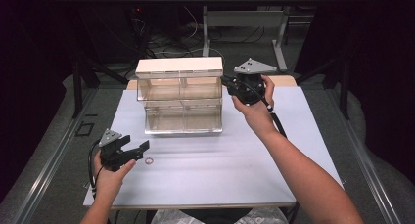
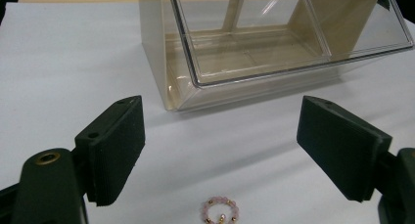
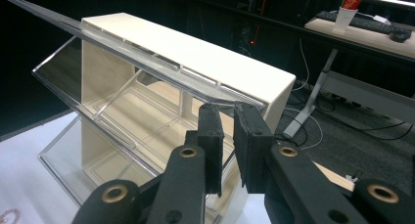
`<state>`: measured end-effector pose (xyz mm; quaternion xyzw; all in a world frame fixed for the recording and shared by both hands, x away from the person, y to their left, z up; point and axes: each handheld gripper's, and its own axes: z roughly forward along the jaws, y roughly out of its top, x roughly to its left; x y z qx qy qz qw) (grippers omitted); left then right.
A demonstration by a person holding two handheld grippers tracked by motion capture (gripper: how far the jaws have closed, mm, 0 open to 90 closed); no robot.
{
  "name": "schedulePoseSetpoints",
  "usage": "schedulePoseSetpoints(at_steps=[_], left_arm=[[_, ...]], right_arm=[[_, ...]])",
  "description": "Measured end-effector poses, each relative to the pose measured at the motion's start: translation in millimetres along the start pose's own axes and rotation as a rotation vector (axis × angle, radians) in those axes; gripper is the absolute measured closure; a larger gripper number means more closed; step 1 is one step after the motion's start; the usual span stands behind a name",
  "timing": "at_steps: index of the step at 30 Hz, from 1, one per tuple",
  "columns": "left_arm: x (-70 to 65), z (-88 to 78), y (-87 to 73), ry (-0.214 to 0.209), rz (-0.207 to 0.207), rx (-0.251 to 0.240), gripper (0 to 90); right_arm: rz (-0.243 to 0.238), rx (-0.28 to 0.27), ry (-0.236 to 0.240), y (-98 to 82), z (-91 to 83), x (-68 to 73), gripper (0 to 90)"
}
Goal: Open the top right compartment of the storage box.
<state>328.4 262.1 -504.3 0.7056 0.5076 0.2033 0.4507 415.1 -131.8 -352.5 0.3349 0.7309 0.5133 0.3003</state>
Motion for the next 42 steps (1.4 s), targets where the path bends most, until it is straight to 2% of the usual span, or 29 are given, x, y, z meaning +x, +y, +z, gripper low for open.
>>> schedulePoseSetpoints(at_steps=[6, 11, 22, 25, 32, 33, 35, 38, 39, 42], left_arm=[[-0.5, 1.7, -1.2, 0.002, 0.001, 0.013, 20.1], [-0.4, 3.7, -2.2, 0.015, 0.019, 0.021, 22.7], [-0.8, 8.9, -4.7, 0.039, 0.059, 0.092, 27.6], [0.2, 10.3, -5.5, 0.031, 0.067, 0.115, 33.8], [-0.8, 16.6, -8.9, 0.029, 0.066, 0.178, 39.5], [-0.7, 17.1, -9.9, 0.035, 0.046, 0.215, 41.3], [0.0, 17.9, -10.6, 0.037, 0.039, 0.224, 44.1], [0.6, 19.2, -11.6, 0.023, -0.005, 0.249, 48.0], [1.2, 19.5, -11.6, 0.019, -0.019, 0.255, 52.6], [3.5, 20.4, -10.6, -0.003, -0.061, 0.299, 56.3]], right_arm=[[0.001, -0.005, 0.002, 0.1, 0.5, -0.8, 82.1], [0.004, -0.004, 0.003, 0.4, 0.7, -1.2, 82.1], [0.004, -0.005, 0.004, 0.6, 0.9, -1.6, 81.9], [0.003, -0.004, 0.005, 0.6, 0.8, -1.5, 81.9], [0.004, -0.003, 0.005, 0.4, 0.6, -1.1, 81.9], [0.002, -0.003, 0.006, 0.5, 0.5, -1.3, 81.8], [0.001, -0.005, 0.007, 0.6, 0.4, -1.2, 81.6], [0.001, -0.005, 0.007, 0.6, 0.4, -1.2, 81.6], [0.000, -0.005, 0.008, 0.5, 0.3, -1.2, 81.6], [0.000, -0.005, 0.008, 0.6, 0.3, -1.2, 81.5]])
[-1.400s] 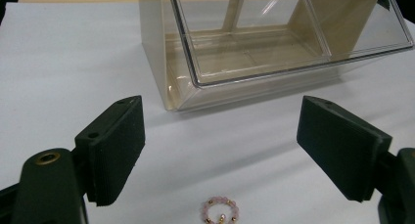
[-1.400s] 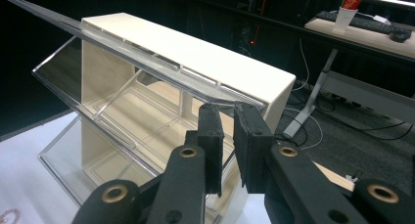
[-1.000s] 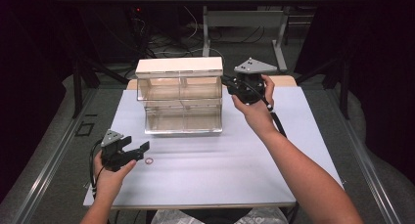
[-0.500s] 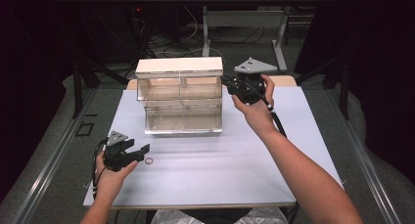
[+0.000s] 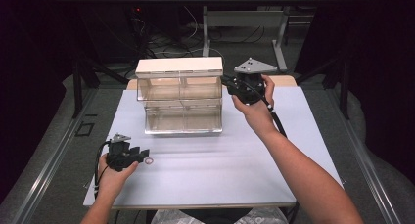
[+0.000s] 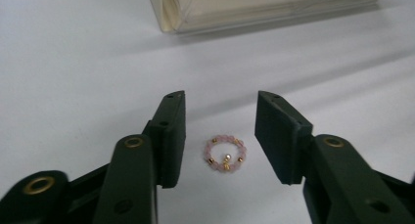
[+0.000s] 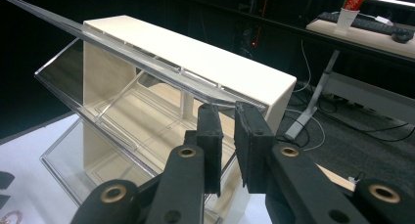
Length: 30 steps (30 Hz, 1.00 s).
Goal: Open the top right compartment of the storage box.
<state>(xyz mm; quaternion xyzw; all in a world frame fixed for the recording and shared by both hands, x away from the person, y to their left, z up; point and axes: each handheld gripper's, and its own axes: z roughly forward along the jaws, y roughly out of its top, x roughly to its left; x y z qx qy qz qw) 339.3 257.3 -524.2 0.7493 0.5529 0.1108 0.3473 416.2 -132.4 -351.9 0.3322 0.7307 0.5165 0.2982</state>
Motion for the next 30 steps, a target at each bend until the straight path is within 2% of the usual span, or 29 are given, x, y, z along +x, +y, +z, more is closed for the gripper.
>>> schedulePoseSetpoints(at_steps=[2, 9, 17, 19, 20, 21, 26, 30], left_arm=[[1.0, 1.9, 0.8, 0.006, -0.010, 0.026, 61.6], [4.3, 10.3, 1.0, 0.016, -0.046, 0.103, 69.5], [5.6, 19.3, 0.9, 0.021, -0.053, 0.145, 75.4], [5.5, 21.6, 0.7, 0.034, -0.053, 0.145, 76.5], [5.9, 21.6, 1.3, 0.023, -0.051, 0.162, 77.2], [5.5, 23.8, 0.4, 0.030, -0.050, 0.149, 77.9], [3.4, 25.6, 0.6, 0.034, -0.043, 0.162, 81.0], [1.8, 26.4, 0.8, 0.053, -0.031, 0.165, 83.1]], right_arm=[[0.000, -0.001, 0.000, 0.1, 0.0, 0.0, 81.5], [0.000, -0.001, 0.000, 0.1, 0.0, 0.2, 81.2], [-0.002, -0.003, 0.001, 0.3, -0.4, 0.5, 81.0], [-0.002, -0.003, 0.001, 0.3, -0.5, 0.5, 81.0], [-0.002, -0.003, 0.001, 0.2, -0.5, 0.5, 81.0], [-0.002, -0.003, 0.001, 0.2, -0.5, 0.4, 81.0], [-0.002, -0.005, 0.001, 0.3, -0.3, 0.6, 81.0], [-0.005, -0.002, 0.002, 0.9, -0.7, 0.7, 80.9]])
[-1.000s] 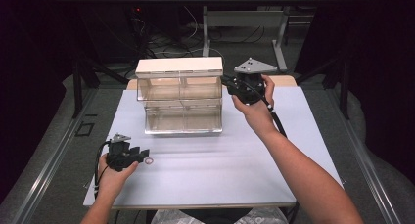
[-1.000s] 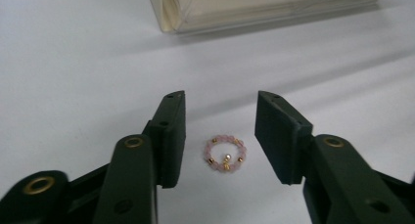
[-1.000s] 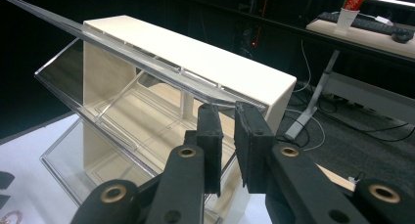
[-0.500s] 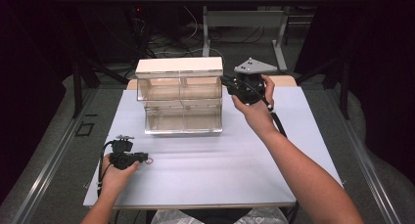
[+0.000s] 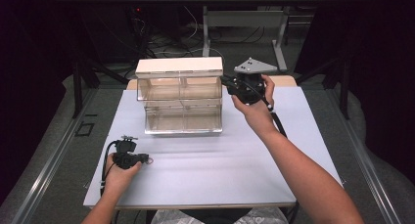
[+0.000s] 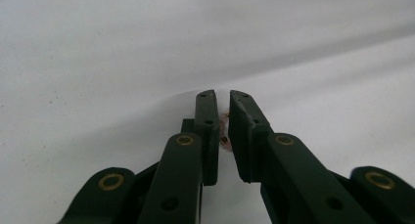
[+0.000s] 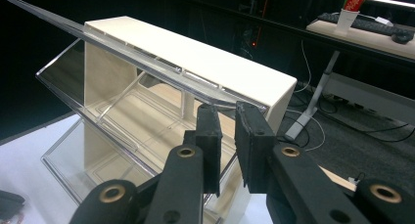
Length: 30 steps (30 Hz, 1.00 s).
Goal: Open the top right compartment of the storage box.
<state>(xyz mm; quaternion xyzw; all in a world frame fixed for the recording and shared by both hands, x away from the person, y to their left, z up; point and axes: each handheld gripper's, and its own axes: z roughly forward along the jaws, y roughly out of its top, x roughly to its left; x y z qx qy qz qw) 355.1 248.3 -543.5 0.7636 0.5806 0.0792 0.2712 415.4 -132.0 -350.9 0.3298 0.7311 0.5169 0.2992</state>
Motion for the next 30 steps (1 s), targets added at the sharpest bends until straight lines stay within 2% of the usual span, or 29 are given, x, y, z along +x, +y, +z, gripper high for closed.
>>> schedulePoseSetpoints(at_steps=[10, 17, 18, 21, 28, 29, 30], left_arm=[[-2.1, 0.1, 1.0, 0.023, 0.007, 0.009, 86.8], [2.7, -0.7, 0.5, -0.013, -0.039, 0.001, 86.9], [3.9, -1.7, 0.7, -0.027, -0.037, 0.012, 87.0], [3.3, -2.6, 0.2, -0.017, -0.039, -0.003, 87.0], [4.2, -11.2, 0.6, -0.038, -0.039, -0.026, 87.0], [3.4, -11.4, 0.0, -0.032, -0.043, -0.047, 88.0], [3.8, -13.8, 0.5, -0.043, -0.039, -0.037, 88.0]], right_arm=[[0.005, -0.001, -0.003, -0.1, -0.2, 0.6, 80.7], [0.006, -0.003, -0.003, 0.0, -0.4, 0.6, 80.5], [0.005, -0.003, -0.002, 0.1, -0.5, 0.6, 80.4], [0.007, -0.004, -0.002, 0.1, -0.6, 0.7, 80.4], [0.010, -0.006, -0.003, 0.1, -0.5, 0.8, 80.2], [0.011, -0.008, -0.003, 0.2, -0.4, 0.8, 80.2], [0.011, -0.008, -0.003, 0.2, -0.4, 0.8, 80.2]])
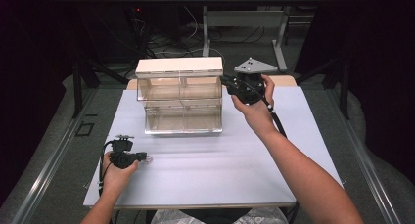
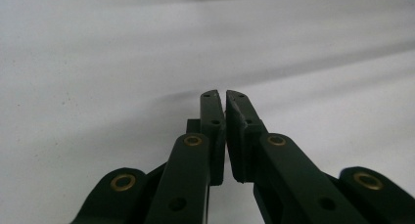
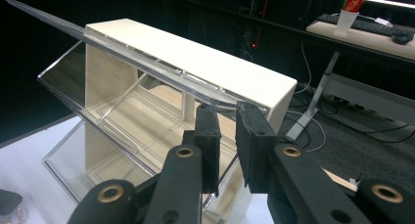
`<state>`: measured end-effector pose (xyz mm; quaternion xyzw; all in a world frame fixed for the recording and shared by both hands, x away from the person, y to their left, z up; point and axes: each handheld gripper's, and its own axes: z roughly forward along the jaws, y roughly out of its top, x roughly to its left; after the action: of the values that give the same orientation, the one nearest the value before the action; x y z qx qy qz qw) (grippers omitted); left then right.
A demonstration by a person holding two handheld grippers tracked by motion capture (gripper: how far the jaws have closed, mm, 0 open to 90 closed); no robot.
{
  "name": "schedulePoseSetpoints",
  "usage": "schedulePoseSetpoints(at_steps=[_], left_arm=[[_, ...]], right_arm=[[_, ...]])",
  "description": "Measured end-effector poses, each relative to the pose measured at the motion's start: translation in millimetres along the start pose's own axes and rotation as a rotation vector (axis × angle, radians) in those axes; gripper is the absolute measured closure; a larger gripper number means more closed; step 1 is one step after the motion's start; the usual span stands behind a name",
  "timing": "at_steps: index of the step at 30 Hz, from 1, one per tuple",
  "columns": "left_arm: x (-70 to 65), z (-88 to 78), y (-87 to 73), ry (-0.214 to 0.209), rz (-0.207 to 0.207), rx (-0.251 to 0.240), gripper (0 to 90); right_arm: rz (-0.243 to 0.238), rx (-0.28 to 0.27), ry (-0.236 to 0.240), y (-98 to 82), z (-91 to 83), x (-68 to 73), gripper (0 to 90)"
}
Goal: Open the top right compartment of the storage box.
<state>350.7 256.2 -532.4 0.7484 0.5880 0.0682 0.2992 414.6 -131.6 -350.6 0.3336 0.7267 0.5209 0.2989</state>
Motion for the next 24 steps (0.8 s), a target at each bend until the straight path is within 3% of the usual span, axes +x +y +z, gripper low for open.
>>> schedulePoseSetpoints(at_steps=[9, 16, 19, 24], left_arm=[[-3.2, -10.8, -0.9, -0.020, 0.016, -0.062, 90.0], [-3.3, -18.5, -1.7, -0.027, 0.002, -0.124, 90.0], [-1.4, -17.6, -1.7, -0.038, 0.005, -0.111, 90.0], [-4.0, -12.5, -3.6, -0.071, 0.035, -0.046, 90.0]], right_arm=[[-0.001, -0.002, 0.001, -0.1, 0.1, -0.3, 80.2], [0.000, -0.002, 0.001, -0.1, 0.0, -0.3, 80.1], [0.001, -0.002, 0.002, -0.1, 0.0, -0.3, 80.1], [0.000, -0.001, 0.002, 0.0, 0.0, -0.3, 80.0]])
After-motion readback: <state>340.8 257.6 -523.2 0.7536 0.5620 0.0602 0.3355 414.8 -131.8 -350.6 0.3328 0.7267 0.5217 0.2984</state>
